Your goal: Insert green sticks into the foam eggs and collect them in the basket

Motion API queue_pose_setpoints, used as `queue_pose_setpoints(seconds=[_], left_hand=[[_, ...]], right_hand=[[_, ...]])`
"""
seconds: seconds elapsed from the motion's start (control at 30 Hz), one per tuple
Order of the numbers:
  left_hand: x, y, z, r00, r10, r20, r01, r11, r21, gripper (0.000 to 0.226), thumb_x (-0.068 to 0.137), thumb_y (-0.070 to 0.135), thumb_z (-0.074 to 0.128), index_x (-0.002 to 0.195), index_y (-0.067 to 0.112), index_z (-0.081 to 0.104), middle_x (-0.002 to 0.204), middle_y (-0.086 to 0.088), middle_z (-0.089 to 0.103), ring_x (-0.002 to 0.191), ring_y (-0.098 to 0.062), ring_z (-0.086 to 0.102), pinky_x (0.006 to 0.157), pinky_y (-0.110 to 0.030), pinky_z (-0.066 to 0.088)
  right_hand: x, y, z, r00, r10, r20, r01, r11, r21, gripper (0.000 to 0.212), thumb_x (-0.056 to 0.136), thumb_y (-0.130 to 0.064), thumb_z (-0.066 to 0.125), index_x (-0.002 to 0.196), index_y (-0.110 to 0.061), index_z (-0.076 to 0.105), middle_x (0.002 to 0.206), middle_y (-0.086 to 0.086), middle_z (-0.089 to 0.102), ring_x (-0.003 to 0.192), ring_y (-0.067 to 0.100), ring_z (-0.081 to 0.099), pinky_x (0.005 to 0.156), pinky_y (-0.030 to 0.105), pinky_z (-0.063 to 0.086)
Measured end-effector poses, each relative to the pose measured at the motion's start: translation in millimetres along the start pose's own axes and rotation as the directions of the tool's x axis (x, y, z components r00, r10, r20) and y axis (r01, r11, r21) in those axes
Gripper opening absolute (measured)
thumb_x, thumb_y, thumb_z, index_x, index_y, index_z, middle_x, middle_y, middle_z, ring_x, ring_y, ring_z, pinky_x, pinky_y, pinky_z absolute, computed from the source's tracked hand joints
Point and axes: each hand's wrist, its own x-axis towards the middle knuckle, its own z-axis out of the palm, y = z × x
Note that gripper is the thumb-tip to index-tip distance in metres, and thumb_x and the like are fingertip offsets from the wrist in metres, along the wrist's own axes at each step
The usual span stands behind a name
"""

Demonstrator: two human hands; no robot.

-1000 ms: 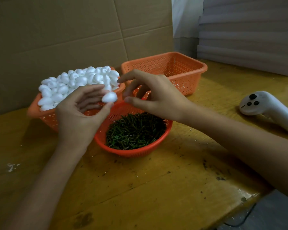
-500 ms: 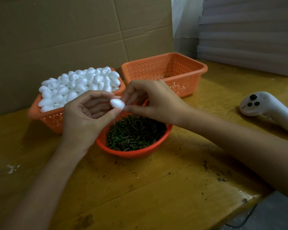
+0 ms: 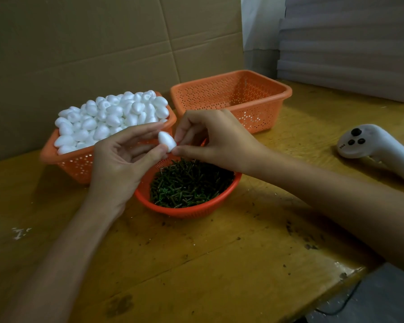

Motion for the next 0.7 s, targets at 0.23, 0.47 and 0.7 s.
queue_pose_setpoints(seconds=[0.23,0.47,0.7], left_hand=[[-1.7,2.7,0.9,1.000,-0.006,0.014,0.006,1.000,0.011,0.034,0.080,0.010,0.082,0.113,0.016,0.076,0.107,0.000,0.081,0.098,-0.019,0.079,0.085,-0.023,0.061],[-1.0,-1.5,2.8,1.000,-0.004,-0.016,0.004,1.000,0.004,0.033,0.086,0.000,0.080,0.115,0.016,0.076,0.111,0.001,0.081,0.101,-0.021,0.079,0.078,-0.024,0.063],[0.2,-3.0,2.2,0.999,0.018,-0.045,-0.017,1.000,0.016,0.033,0.090,-0.004,0.077,0.114,0.017,0.077,0.116,-0.003,0.080,0.103,-0.024,0.078,0.077,-0.026,0.063]], right_hand=[[-0.6,-2.9,-0.4,1.000,-0.003,0.005,0.003,0.999,-0.048,0.023,0.084,-0.027,0.087,0.094,-0.010,0.074,0.082,-0.007,0.077,0.078,0.001,0.073,0.081,0.035,0.058],[-0.5,-5.0,-0.2,0.999,0.004,-0.041,-0.008,0.997,-0.078,0.019,0.084,-0.030,0.086,0.085,-0.015,0.074,0.074,-0.009,0.074,0.071,0.003,0.071,0.076,0.034,0.057],[-0.1,-4.3,0.7,0.997,0.021,0.076,-0.007,0.982,-0.187,0.023,0.082,-0.037,0.086,0.072,-0.025,0.069,0.061,-0.018,0.068,0.066,-0.005,0.067,0.074,0.028,0.055]])
